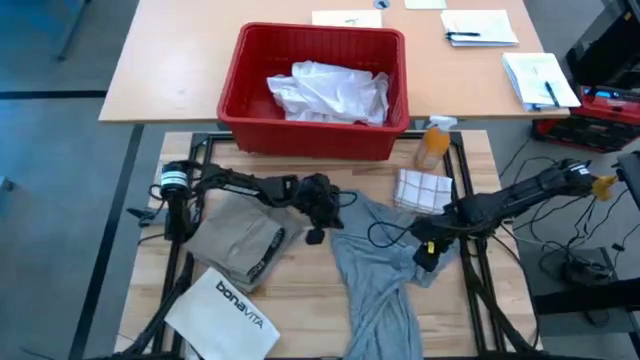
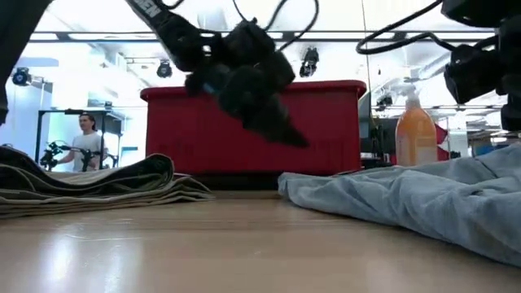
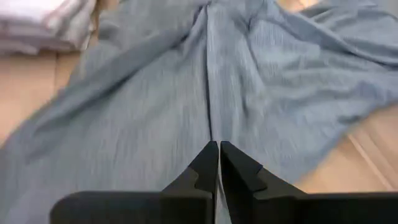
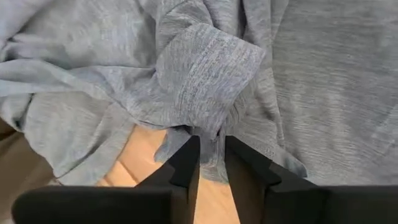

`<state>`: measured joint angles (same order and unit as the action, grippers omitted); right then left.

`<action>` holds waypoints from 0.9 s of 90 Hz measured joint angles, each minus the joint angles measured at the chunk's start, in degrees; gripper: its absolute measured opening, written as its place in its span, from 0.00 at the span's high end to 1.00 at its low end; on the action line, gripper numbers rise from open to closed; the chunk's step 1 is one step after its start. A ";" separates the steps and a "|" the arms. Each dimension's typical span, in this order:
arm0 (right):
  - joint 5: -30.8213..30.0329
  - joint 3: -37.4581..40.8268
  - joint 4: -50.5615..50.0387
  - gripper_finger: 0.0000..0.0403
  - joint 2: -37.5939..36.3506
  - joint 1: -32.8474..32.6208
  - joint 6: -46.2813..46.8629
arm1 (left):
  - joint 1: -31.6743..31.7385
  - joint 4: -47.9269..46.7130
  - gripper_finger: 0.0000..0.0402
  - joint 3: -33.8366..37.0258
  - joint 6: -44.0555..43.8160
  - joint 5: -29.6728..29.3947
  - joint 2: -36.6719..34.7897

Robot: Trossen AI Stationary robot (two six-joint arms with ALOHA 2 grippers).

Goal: Fold laundry
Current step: Fold the gray shirt

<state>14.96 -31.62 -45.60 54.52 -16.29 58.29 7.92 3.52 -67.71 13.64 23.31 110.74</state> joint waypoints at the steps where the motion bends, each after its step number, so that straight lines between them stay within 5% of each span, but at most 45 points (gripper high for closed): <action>1: -0.02 0.00 -0.01 0.83 0.01 0.01 0.09 | 0.00 -0.01 1.00 -0.42 0.10 0.04 0.55; 14: -2.69 0.00 0.78 0.76 -1.12 0.02 2.66 | 0.03 -2.80 1.00 -6.95 -0.01 -0.51 8.00; 26: -6.47 -0.71 0.78 0.62 -3.18 0.02 4.57 | 0.35 -8.72 1.00 -11.87 -1.63 -7.12 12.17; 50: -12.83 -2.53 1.54 0.37 -5.94 0.02 1.71 | 5.30 -17.83 1.00 -11.21 -4.08 -15.14 10.03; 69: -27.88 -2.80 8.10 0.33 -4.60 0.93 -3.27 | 11.29 -22.48 1.00 -6.41 -2.53 -16.22 5.32; 81: -31.04 -2.45 16.94 0.37 -0.76 5.40 -11.42 | 12.91 -23.36 1.00 -2.29 -0.66 -16.25 1.62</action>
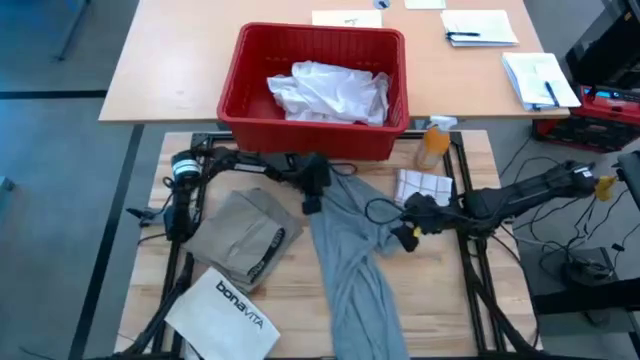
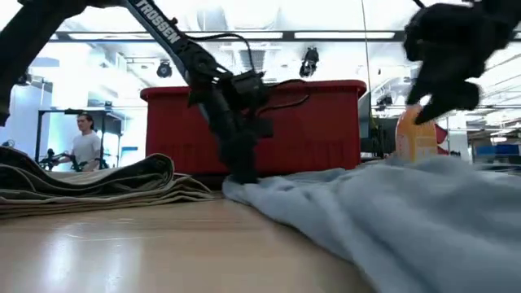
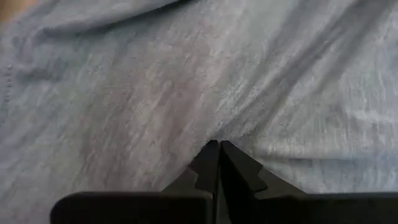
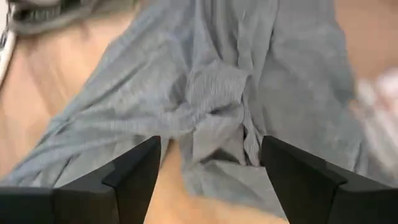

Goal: Fold laundry
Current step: Fold the gray shirt

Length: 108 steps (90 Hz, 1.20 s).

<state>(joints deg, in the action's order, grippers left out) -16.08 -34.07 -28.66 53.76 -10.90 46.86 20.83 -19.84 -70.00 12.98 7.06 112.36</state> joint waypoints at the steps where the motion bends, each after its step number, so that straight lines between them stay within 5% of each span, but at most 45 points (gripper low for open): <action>1: 0.05 0.03 0.87 0.37 0.55 0.49 -0.73 | 0.02 -0.01 1.00 0.32 0.04 0.16 -0.27; 28: 12.96 -1.79 23.75 0.47 19.45 16.70 -18.40 | -2.77 3.36 1.00 8.39 -5.49 5.41 -4.93; 61: 14.60 -13.86 23.05 0.60 39.89 20.32 -40.02 | -6.85 8.36 1.00 9.56 -11.23 6.48 -5.36; 73: 14.62 -15.86 20.39 0.71 42.93 21.45 -39.13 | -7.18 8.84 1.00 9.40 -11.61 6.42 -5.36; 89: 14.65 -16.69 16.26 0.97 43.04 22.76 -40.28 | -7.25 8.72 1.00 9.42 -11.58 6.42 -5.36; 108: 10.05 -16.83 11.75 0.99 37.80 24.71 -41.99 | -7.25 8.67 1.00 9.42 -10.67 6.42 -5.36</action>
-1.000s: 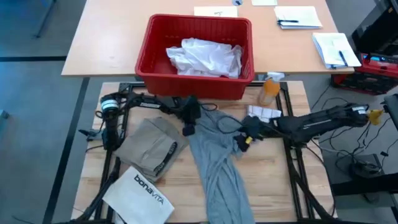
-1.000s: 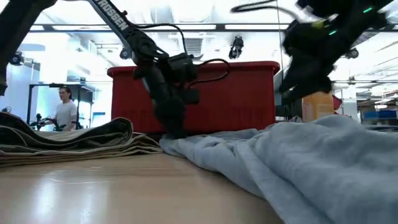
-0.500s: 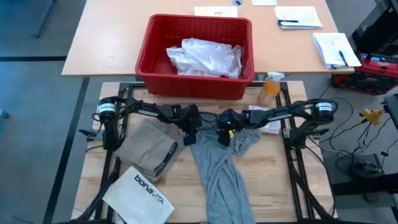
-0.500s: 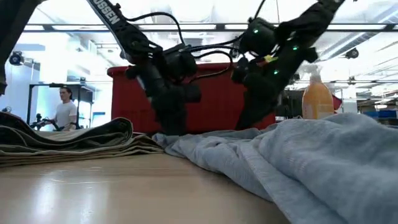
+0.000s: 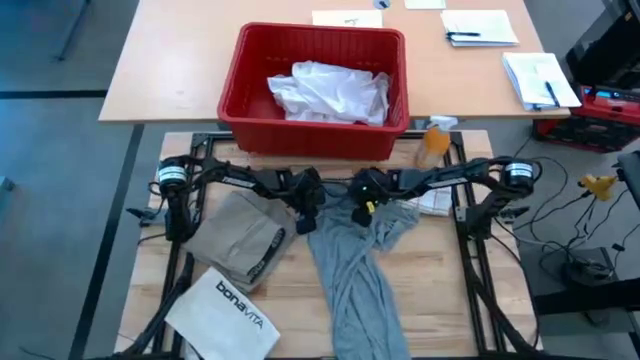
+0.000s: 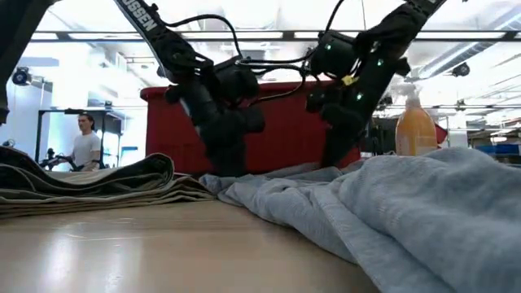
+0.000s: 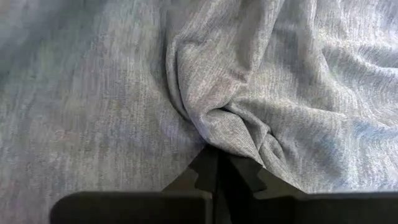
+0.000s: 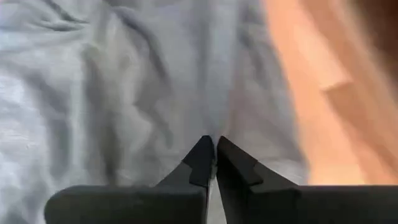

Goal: Fold laundry
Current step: Fold the gray shirt

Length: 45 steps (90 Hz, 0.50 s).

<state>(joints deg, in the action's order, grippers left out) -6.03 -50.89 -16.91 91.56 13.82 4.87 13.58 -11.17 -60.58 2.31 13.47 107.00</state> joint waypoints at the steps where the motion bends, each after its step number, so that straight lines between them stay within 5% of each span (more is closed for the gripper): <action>1: -0.36 0.00 -0.33 0.99 -0.24 0.19 -0.05 | 0.00 0.01 1.00 0.00 0.01 0.00 0.00; 25: -4.57 1.33 -0.86 1.00 -1.89 6.60 -1.18 | 0.00 0.10 1.00 0.00 0.09 0.00 0.00; 45: 0.77 1.42 -1.00 0.99 0.91 10.65 -2.72 | -0.04 0.01 1.00 0.00 0.09 0.07 0.00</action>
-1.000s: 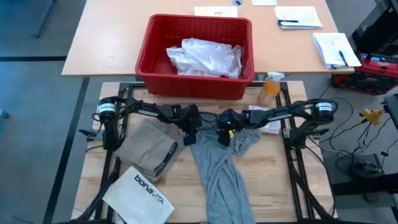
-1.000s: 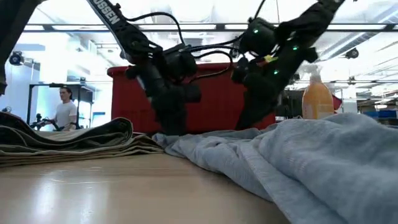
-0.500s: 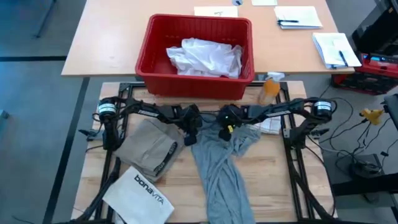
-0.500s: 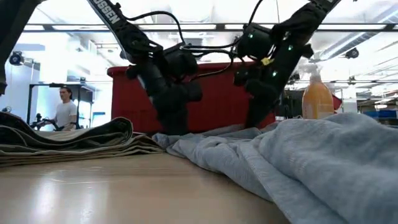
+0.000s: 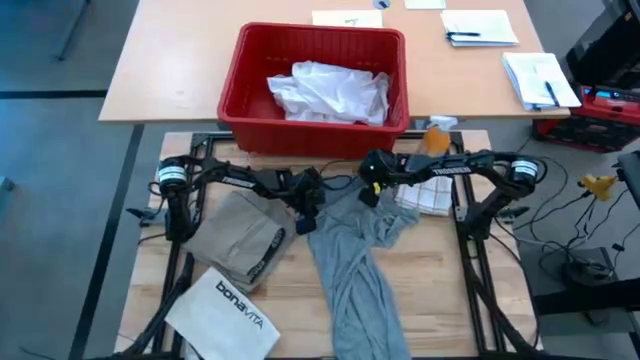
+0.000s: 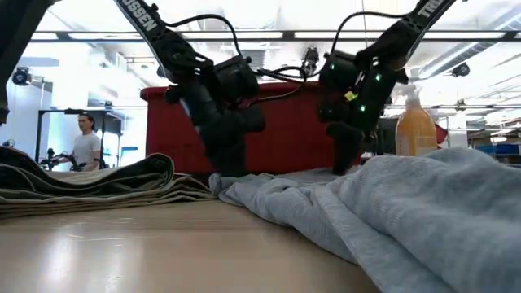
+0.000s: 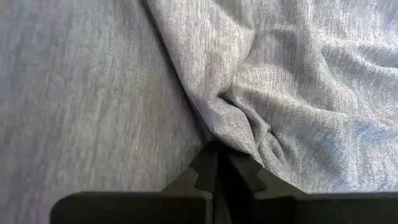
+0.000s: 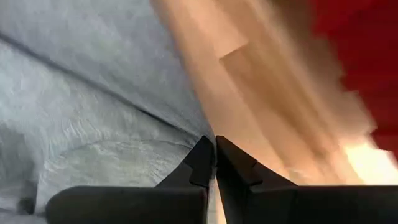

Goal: Fold laundry
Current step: Fold the gray shirt

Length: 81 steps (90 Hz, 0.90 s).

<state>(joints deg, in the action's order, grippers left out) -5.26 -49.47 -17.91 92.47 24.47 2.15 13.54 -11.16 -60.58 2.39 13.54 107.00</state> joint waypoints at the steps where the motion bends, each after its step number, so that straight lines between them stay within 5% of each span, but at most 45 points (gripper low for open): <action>1: 0.12 0.00 -0.06 0.99 0.13 0.09 -0.17 | 0.00 0.00 1.00 0.00 0.00 0.00 0.00; 16: -1.11 0.07 -0.66 0.86 0.81 0.72 0.37 | -0.02 -0.40 1.00 0.00 0.39 0.04 0.00; 37: -0.61 0.30 -5.46 0.51 -9.04 0.72 8.79 | -0.03 -2.83 1.00 0.02 2.05 -0.26 -0.13; 51: 7.66 3.24 -2.12 0.35 -14.79 -1.32 10.04 | 0.15 -2.61 1.00 0.61 3.85 -1.03 -0.22; 58: 13.09 4.23 4.33 0.33 -15.85 -4.11 7.57 | 0.35 -2.44 1.00 0.61 5.69 -2.80 -0.24; 81: 17.27 4.55 14.67 0.44 -8.60 -13.45 0.50 | 4.35 0.95 1.00 0.83 4.74 -5.53 -0.27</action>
<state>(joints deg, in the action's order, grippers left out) 12.02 -44.93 -3.25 83.86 11.02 2.65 17.89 -10.21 -59.74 7.14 8.01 106.73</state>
